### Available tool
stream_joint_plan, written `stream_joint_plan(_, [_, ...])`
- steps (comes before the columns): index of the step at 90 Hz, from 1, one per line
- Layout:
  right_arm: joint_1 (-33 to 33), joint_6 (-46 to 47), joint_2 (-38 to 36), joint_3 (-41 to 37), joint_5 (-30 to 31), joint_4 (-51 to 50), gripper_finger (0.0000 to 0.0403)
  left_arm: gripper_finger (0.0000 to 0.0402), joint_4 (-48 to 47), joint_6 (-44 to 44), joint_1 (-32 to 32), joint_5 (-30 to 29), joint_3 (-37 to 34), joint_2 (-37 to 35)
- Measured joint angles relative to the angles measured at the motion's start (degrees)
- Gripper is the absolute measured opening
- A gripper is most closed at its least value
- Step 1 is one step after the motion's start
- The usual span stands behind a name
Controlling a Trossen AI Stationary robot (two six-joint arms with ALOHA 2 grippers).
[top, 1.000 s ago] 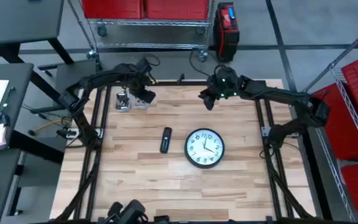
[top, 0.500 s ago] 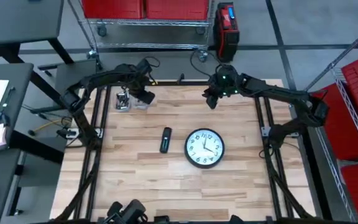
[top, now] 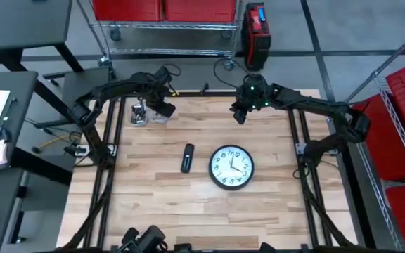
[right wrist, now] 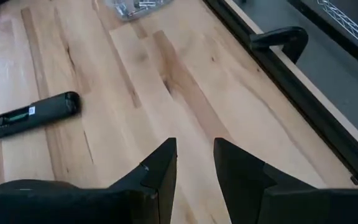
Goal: Insert battery
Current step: Insert the silver battery into the remote
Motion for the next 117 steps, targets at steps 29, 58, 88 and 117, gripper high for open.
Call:
stream_joint_plan(29, [0.0,0.02,0.0,0.0,0.0,-0.15,0.0099,0.0087,0.34,0.12,0.0,0.0,-0.02,0.0])
stream_joint_plan(58, [0.02,0.02,0.0,0.0,0.01,-0.81,0.0099,0.0087,3.24,19.28,-0.01,-0.04,-3.75,0.04])
stream_joint_plan(88, [0.13,0.04,0.0,0.0,0.0,-0.99,0.0099,0.0087,2.99,34.65,-0.02,-0.04,-5.01,0.04])
stream_joint_plan(117, [0.13,0.49,-0.02,0.02,0.0,-0.99,0.0099,0.0087,4.61,43.0,0.0,0.0,-6.49,0.0])
